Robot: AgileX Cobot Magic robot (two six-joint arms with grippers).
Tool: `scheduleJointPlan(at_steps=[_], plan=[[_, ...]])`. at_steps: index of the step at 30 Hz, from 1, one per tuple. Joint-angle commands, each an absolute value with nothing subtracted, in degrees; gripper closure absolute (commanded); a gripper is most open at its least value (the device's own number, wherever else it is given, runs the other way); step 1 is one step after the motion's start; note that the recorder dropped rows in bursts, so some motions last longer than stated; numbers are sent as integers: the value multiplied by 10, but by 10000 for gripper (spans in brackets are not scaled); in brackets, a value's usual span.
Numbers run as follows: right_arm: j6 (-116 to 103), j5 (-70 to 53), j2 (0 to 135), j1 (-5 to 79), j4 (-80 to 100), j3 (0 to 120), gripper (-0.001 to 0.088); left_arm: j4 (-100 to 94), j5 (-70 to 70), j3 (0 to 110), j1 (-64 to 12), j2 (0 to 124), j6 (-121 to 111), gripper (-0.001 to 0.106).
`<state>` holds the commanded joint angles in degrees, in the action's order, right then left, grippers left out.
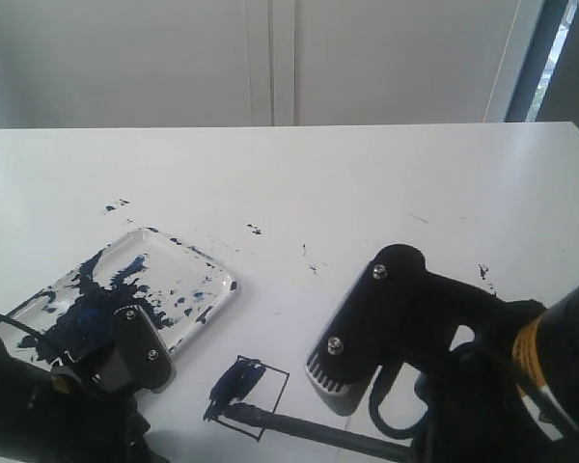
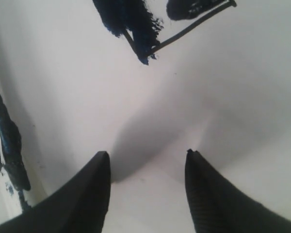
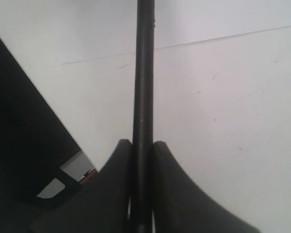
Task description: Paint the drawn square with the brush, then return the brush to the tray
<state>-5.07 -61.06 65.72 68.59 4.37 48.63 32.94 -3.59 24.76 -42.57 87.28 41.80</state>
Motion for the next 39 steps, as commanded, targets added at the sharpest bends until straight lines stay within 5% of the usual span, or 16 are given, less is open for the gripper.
scheduleJointPlan(at_steps=[39], plan=[[-32,-612,698,686,25,486,868,329,-43,248,-426,874,418,474]])
